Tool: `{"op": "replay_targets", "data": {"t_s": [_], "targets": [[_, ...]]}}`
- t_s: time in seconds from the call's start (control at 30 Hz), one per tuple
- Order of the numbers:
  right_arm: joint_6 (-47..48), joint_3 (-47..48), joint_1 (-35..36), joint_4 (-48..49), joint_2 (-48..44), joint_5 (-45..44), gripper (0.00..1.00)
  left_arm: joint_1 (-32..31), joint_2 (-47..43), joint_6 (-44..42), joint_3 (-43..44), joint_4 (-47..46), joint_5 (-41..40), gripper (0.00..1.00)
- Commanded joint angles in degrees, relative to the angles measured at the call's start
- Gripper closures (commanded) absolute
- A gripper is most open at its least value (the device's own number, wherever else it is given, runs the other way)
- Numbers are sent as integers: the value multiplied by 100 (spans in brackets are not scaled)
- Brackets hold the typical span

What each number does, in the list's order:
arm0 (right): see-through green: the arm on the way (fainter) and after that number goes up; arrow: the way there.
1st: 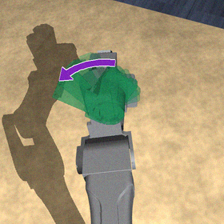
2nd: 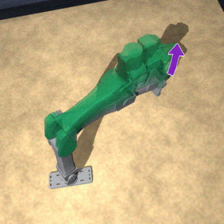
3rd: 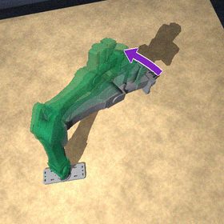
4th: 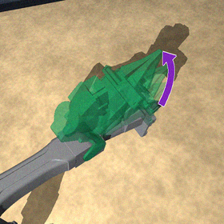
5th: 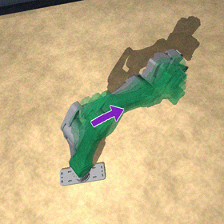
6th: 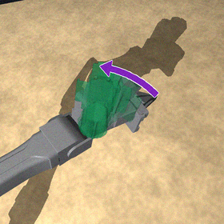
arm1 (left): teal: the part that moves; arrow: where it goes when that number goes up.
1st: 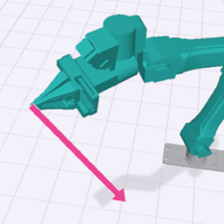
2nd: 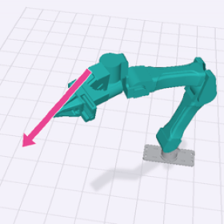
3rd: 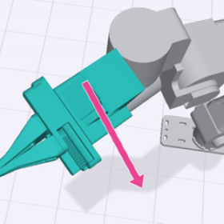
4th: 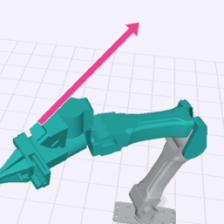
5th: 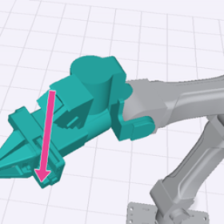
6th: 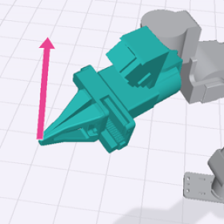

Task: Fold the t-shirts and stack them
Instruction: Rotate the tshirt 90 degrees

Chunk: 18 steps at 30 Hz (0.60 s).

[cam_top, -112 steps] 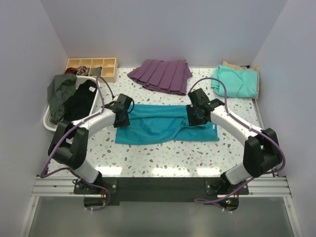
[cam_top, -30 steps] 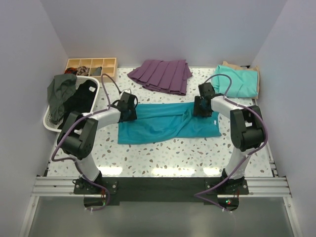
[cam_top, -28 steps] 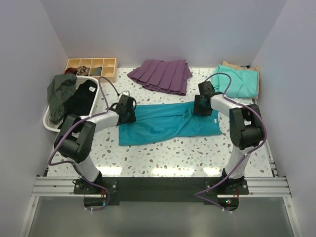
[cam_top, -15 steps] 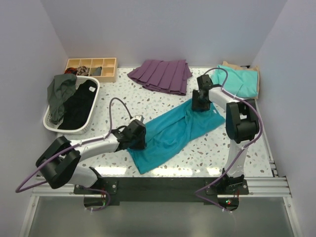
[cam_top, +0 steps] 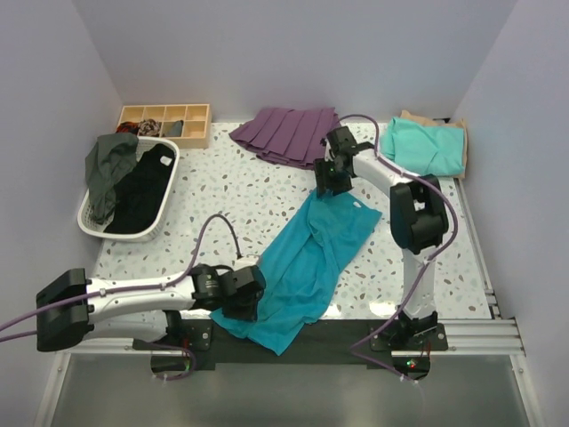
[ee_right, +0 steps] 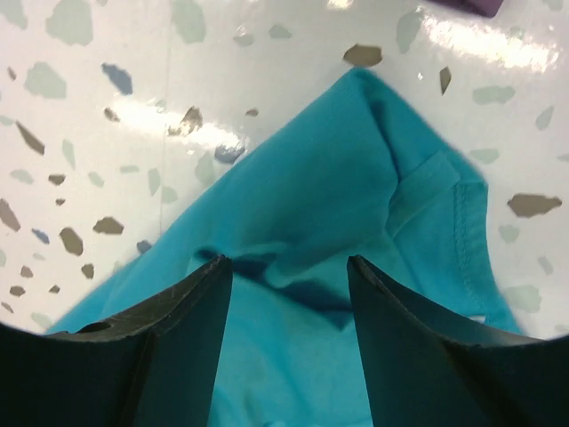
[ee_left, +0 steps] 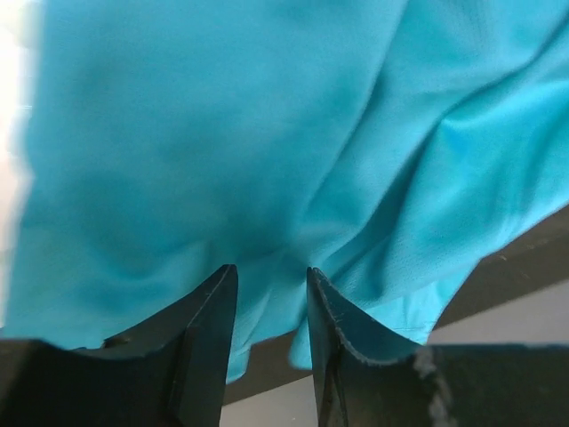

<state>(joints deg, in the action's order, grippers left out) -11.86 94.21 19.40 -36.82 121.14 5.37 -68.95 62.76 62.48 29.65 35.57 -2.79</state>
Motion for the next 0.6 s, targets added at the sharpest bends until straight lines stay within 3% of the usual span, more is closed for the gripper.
{"op": "replay_targets", "data": {"t_s": [0.0, 0.03, 0.1, 0.2, 0.23, 0.3, 0.4, 0.57], "targets": [[96, -174, 12, 86, -1038, -437, 39, -31, 304, -102, 1269, 1179, -1590, 53], [96, -358, -6, 104, -1258, -518, 39, 152, 472, -252, 1863, 1415, -2211, 47], [78, -544, -32, 79, -1846, -833, 38, 660, 980, -934, 2411, 1322, -2733, 44], [-35, -991, -41, 0, -2629, -1317, 32, 1023, 1517, -2453, 3081, 567, -2692, 43], [-132, -1228, -67, -36, -2796, -1702, 30, 1163, 1659, -2790, 3256, -96, -2649, 43], [-273, -1484, -138, -149, -3261, -1994, 28, 1339, 2132, -3475, 3433, -671, -2430, 39], [-545, -2037, -348, -142, -3858, -2381, 25, 1735, 2878, -4083, 3749, -2216, -1097, 39], [-748, -2653, -735, -211, -4291, -2339, 23, 1779, 4233, -4761, 4952, -2985, 74, 39]]}}
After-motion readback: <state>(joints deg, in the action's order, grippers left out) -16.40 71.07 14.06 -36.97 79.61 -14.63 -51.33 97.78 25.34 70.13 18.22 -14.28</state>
